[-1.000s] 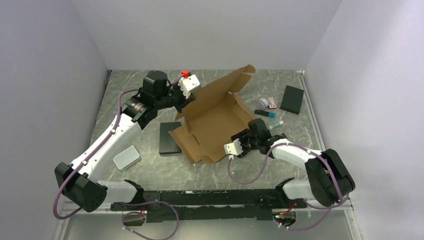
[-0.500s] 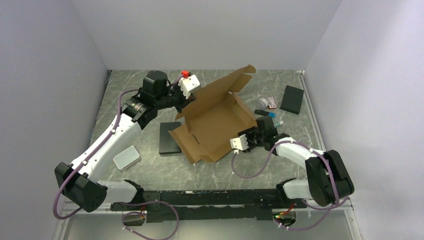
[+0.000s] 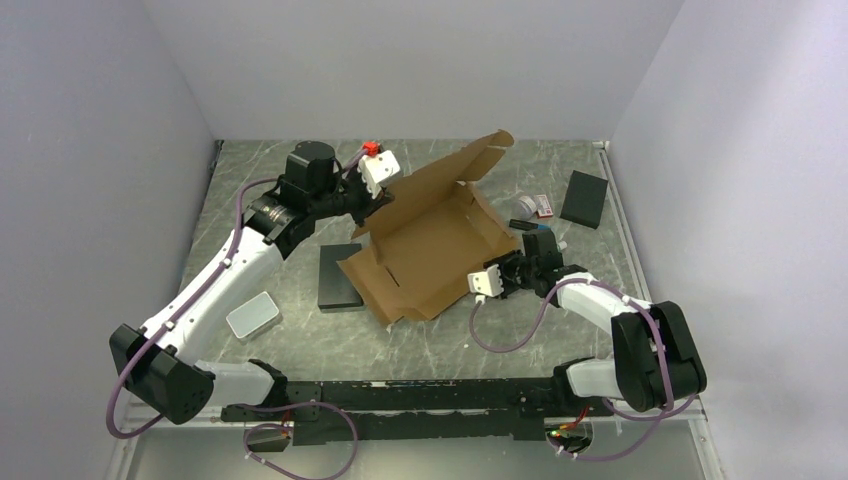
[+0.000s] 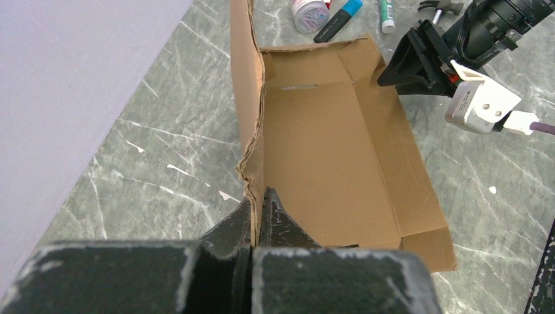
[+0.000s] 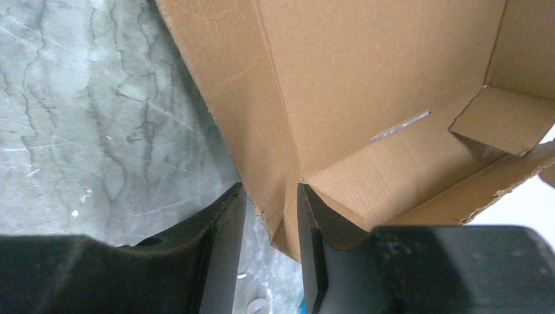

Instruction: Fold the paper box

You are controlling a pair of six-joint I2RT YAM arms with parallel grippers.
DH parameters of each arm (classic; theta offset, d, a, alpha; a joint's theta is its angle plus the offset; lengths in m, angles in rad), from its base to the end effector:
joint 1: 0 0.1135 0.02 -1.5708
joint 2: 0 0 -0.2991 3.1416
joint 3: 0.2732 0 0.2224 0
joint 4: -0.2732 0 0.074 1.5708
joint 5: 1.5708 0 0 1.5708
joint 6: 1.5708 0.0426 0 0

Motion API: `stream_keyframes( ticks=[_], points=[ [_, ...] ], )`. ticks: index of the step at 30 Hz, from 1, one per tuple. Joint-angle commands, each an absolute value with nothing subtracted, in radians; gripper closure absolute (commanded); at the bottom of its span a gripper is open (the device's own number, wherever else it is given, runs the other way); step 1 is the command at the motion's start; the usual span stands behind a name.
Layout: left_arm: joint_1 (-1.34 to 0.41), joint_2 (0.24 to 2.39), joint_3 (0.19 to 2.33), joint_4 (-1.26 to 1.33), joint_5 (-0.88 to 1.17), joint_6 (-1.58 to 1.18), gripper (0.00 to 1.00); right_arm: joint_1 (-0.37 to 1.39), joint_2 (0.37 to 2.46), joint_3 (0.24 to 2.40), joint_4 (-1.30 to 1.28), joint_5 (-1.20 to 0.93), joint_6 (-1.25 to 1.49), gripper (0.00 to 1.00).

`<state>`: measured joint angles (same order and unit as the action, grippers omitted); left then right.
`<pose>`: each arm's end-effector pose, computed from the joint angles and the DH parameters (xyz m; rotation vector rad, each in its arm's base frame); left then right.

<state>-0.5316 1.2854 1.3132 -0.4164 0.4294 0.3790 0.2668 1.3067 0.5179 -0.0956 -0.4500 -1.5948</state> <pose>0.2087 -0.1433 0.4237 1.1065 1.6152 -0.5203 0.1944 0.0723 0.2057 -1.9873 1.2415 -0.0934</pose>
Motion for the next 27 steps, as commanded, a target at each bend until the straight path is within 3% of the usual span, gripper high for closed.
stream_keyframes(
  ticks=[1, 15, 22, 27],
  points=[
    [-0.537, 1.288, 1.355, -0.384, 0.490, 0.385, 1.00, 0.262, 1.293, 0.583, -0.098, -0.537, -1.644, 0.64],
    [-0.537, 1.322, 1.397, -0.349, 0.538, 0.325, 1.00, 0.352, 1.389, 0.681, -0.235, -0.486, -1.733, 0.67],
    [-0.537, 1.319, 1.370, -0.332, 0.540, 0.311, 1.00, 0.357, 1.459, 0.705, -0.176, -0.456, -1.649, 0.66],
    [-0.537, 1.320, 1.358, -0.332, 0.514, 0.317, 1.00, 0.345, 1.424, 0.711, -0.179, -0.511, -1.555, 0.55]
  ],
)
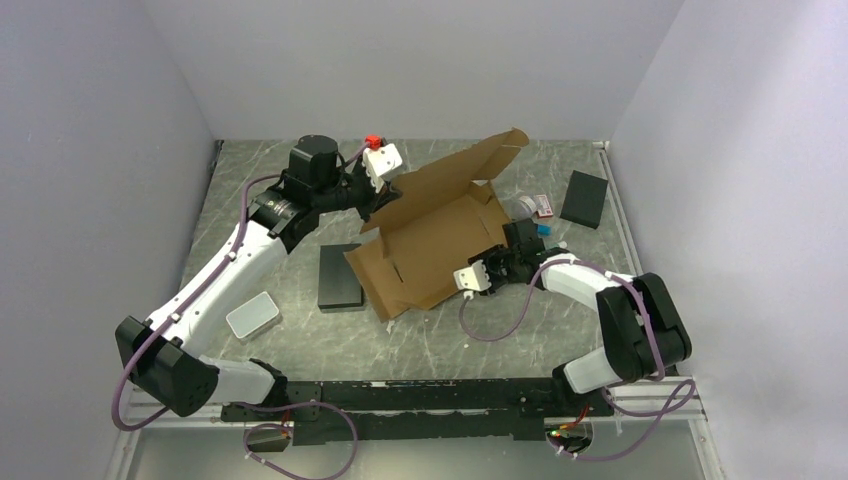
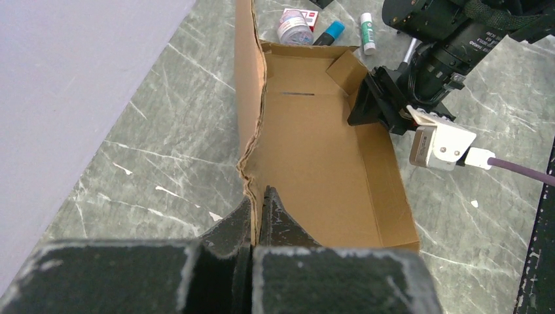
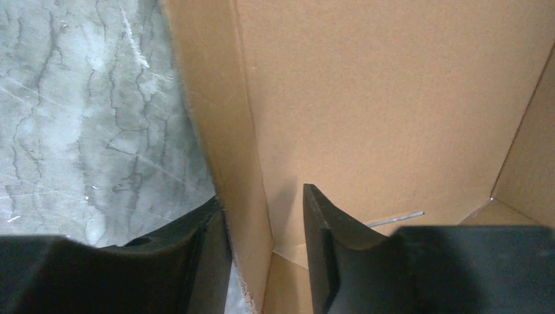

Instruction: Fold the paper box

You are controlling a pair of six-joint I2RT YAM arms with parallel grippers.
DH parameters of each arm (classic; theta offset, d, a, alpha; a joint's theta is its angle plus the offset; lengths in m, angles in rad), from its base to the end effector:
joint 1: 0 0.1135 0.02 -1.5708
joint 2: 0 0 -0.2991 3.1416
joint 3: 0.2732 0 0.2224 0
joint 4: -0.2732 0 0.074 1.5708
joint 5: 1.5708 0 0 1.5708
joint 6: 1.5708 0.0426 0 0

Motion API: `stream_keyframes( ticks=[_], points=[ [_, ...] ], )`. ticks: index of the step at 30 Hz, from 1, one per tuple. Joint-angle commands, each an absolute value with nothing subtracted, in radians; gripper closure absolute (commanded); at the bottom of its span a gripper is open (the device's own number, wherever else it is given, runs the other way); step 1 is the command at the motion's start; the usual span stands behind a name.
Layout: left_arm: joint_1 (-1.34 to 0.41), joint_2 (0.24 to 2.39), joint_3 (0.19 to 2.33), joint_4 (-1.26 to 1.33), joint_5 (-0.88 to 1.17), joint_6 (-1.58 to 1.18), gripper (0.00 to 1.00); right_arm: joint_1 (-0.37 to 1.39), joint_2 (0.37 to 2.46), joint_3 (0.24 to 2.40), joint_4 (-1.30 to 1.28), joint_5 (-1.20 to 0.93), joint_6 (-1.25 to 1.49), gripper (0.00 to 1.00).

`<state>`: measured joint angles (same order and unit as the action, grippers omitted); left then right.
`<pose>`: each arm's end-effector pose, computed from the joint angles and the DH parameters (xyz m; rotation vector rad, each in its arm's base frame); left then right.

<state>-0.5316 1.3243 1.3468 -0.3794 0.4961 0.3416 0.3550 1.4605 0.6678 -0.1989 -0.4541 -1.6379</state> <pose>0.2175 -0.1514 0.4294 1.1061 1.5803 -0.6041 0.2200 0.1015 0.2064 -2.1190 1.1731 0.0165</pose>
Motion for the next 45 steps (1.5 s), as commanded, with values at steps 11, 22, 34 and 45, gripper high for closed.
stream_keyframes(
  ticks=[11, 22, 34, 45],
  points=[
    [-0.536, 1.307, 1.335, -0.322, 0.464, 0.318, 1.00, 0.209, 1.219, 0.758, -0.393, -0.816, -1.302, 0.33],
    [-0.536, 1.281, 1.309, -0.318, 0.451, 0.311, 1.00, 0.058, 1.214, 0.766, -0.493, -0.902, -1.210, 0.32],
    [-0.537, 1.270, 1.300, -0.312, 0.451, 0.312, 1.00, -0.218, 1.333, 0.841, -0.357, -0.988, -0.744, 0.57],
    [-0.537, 1.264, 1.295, -0.305, 0.455, 0.308, 1.00, -0.236, 1.529, 0.899, -0.391, -0.891, -0.607, 0.55]
  ],
)
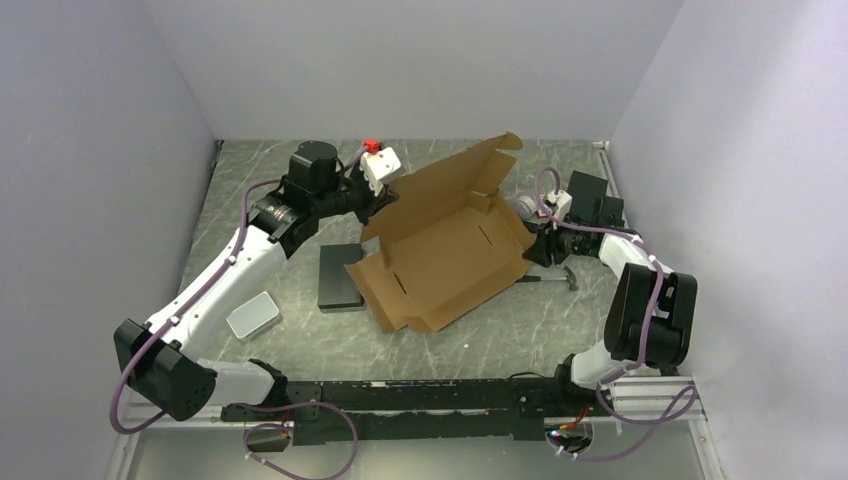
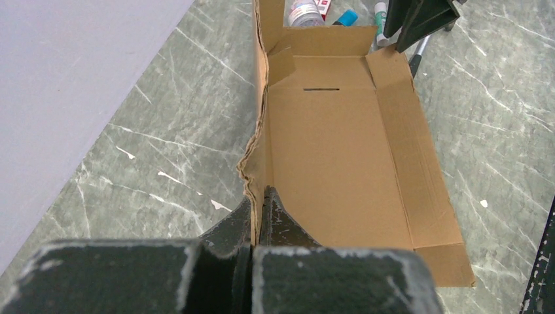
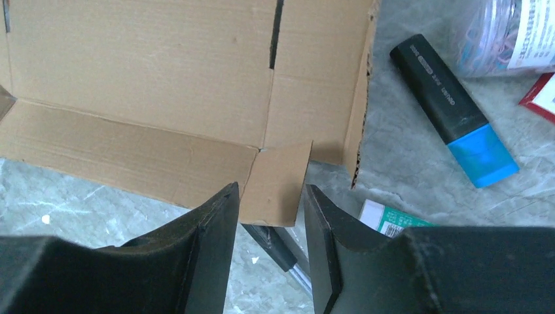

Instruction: Fold the paper box

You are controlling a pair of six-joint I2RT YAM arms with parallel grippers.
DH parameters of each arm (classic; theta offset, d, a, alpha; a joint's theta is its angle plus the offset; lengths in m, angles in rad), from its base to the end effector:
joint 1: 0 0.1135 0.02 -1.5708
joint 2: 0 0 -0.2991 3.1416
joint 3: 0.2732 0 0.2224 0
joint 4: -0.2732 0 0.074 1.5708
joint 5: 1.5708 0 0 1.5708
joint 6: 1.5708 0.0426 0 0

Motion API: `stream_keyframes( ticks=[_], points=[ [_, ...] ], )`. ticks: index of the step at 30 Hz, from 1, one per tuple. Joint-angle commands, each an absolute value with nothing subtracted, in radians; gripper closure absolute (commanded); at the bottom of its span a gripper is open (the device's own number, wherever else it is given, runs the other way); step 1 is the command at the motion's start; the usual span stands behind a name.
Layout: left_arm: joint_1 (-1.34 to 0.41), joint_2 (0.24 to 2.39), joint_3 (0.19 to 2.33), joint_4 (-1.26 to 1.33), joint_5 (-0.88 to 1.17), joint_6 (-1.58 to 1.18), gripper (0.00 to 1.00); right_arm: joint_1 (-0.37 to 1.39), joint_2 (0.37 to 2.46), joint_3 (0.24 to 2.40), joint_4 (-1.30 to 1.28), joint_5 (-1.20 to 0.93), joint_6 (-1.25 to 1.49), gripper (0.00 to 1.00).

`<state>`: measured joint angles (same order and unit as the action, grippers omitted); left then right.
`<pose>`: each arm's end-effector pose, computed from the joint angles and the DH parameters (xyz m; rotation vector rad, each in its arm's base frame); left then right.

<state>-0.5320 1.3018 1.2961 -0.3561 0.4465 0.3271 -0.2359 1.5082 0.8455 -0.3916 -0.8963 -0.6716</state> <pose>0.2149 -0.1478 0.4208 1.0696 1.6145 -0.5673 0.2574 -0.0277 0.2401 -0.7531 2.1010 0.7004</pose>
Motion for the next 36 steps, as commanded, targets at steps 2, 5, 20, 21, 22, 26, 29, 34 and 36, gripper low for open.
stream_keyframes(
  ticks=[2, 5, 20, 21, 22, 26, 29, 34, 36],
  points=[
    [-0.537, 1.264, 1.296, -0.304, 0.456, 0.308, 1.00, -0.235, 1.544, 0.904, -0.388, -0.864, -0.591, 0.55],
    [-0.537, 1.264, 1.296, -0.301, 0.458, 0.306, 1.00, -0.232, 1.559, 0.912, -0.391, -0.830, -0.579, 0.57],
    [-0.536, 1.252, 1.294, -0.291, 0.455, 0.293, 1.00, -0.187, 1.611, 0.946, -0.444, -0.824, -0.585, 0.88],
    [-0.537, 1.250, 1.293, -0.290, 0.452, 0.288, 1.00, -0.187, 1.605, 0.945, -0.446, -0.835, -0.587, 0.95],
    [-0.537, 1.249, 1.293, -0.289, 0.450, 0.285, 1.00, -0.187, 1.596, 0.943, -0.443, -0.847, -0.586, 1.00],
    [-0.537, 1.249, 1.293, -0.280, 0.442, 0.268, 1.00, -0.179, 1.536, 0.916, -0.392, -0.869, -0.572, 1.00],
    [-0.537, 1.250, 1.297, -0.269, 0.441, 0.253, 1.00, -0.149, 1.479, 0.887, -0.329, -0.831, -0.565, 1.00],
    [-0.536, 1.262, 1.326, -0.253, 0.446, 0.247, 1.00, -0.063, 1.382, 0.851, -0.194, -0.711, -0.569, 1.00],
    [-0.536, 1.266, 1.345, -0.245, 0.445, 0.254, 1.00, -0.035, 1.354, 0.834, -0.131, -0.676, -0.566, 1.00]
  ],
)
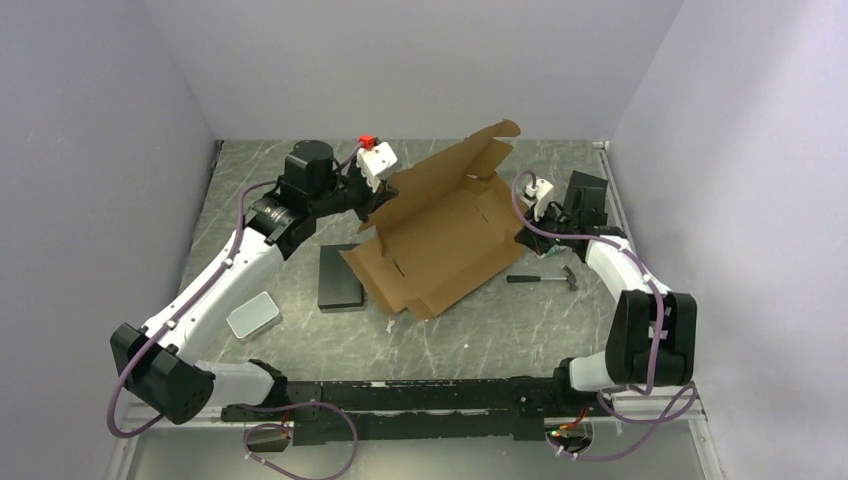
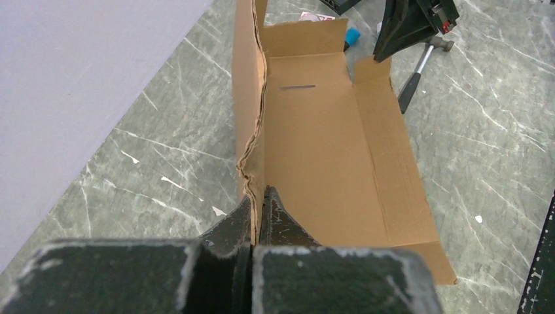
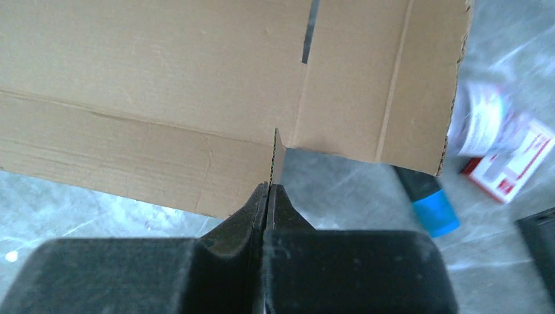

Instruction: Fold the paper box

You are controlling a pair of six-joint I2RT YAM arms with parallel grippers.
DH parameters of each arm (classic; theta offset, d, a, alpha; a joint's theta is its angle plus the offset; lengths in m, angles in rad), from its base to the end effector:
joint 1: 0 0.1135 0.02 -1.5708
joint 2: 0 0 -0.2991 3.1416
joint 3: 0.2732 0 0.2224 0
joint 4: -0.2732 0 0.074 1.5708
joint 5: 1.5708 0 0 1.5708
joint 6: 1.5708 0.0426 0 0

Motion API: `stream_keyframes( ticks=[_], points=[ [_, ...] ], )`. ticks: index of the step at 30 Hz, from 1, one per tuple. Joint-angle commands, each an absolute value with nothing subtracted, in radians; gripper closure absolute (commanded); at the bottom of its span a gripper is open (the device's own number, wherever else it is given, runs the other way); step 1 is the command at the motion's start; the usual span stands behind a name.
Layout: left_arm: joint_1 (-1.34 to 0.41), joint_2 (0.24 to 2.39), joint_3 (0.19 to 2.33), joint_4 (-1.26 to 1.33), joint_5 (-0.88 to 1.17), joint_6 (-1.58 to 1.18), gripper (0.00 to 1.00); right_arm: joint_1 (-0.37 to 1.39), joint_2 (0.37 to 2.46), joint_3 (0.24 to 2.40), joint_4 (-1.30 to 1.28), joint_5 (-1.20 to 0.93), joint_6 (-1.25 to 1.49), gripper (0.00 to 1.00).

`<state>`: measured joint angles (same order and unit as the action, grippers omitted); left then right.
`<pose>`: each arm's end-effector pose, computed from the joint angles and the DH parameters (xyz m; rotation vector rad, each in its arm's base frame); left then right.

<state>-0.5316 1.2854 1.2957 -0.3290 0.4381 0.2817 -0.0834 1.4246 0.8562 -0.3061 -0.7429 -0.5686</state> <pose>0.2117 -0.1455 0.4274 1.0193 1.6034 -0.5834 0.2583 0.0073 0.2639 -0.8323 2.0657 0.5574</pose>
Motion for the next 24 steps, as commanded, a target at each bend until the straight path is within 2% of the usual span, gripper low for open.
stream_keyframes(
  ticks=[1, 12, 24],
  points=[
    [-0.536, 1.267, 1.355, -0.241, 0.445, 0.262, 1.00, -0.022, 1.347, 0.825, -0.102, -0.660, -0.565, 1.00],
    [-0.535, 1.265, 1.365, -0.167, 0.443, 0.322, 1.00, 0.100, 1.464, 0.695, 0.382, -0.544, -0.542, 1.00],
    [-0.525, 1.180, 1.211, -0.018, 0.540, 0.317, 1.00, 0.149, 1.571, 0.702, 0.382, -0.469, -0.597, 1.00]
  ],
)
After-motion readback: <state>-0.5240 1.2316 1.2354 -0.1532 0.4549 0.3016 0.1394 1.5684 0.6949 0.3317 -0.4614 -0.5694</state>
